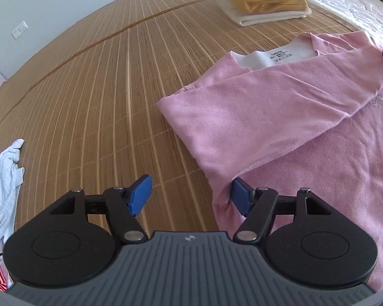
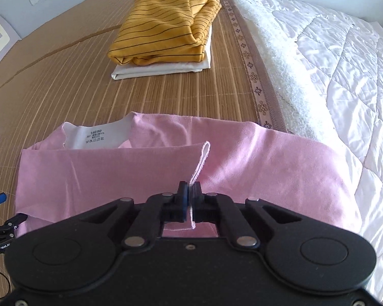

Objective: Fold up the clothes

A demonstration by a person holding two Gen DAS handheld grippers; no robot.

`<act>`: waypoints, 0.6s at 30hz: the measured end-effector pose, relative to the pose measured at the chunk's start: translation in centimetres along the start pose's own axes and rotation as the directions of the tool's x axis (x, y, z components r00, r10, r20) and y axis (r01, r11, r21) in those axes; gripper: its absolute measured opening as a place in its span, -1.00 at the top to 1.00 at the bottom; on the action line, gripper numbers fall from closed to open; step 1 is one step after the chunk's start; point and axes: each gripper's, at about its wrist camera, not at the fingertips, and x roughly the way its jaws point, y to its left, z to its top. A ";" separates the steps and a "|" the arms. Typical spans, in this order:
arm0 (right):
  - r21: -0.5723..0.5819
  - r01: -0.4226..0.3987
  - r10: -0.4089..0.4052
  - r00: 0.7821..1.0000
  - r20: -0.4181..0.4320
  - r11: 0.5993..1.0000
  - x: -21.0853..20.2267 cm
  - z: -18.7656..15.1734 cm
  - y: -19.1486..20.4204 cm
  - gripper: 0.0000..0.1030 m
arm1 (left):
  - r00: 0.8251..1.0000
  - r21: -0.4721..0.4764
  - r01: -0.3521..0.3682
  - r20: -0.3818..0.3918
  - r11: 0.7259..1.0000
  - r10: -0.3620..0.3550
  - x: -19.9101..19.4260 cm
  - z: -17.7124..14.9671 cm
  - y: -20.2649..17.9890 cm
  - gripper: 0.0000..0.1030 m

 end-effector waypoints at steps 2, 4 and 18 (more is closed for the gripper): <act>0.004 0.026 -0.026 1.000 -0.015 1.000 0.7 -0.3 -0.4 0.92 | 1.000 -0.021 0.018 -0.015 1.000 -0.018 0.1 0.0 0.3 -0.40; 0.011 0.034 -0.034 0.999 -0.020 0.999 1.5 -0.7 -0.7 0.91 | 0.999 -0.024 0.028 -0.024 0.999 -0.028 0.0 0.0 0.3 -0.40; 0.262 -0.013 0.004 0.999 0.035 0.965 -2.4 -4.5 -8.4 0.12 | 0.995 -0.090 0.062 -0.078 0.994 -0.069 -2.6 0.1 -2.0 -0.40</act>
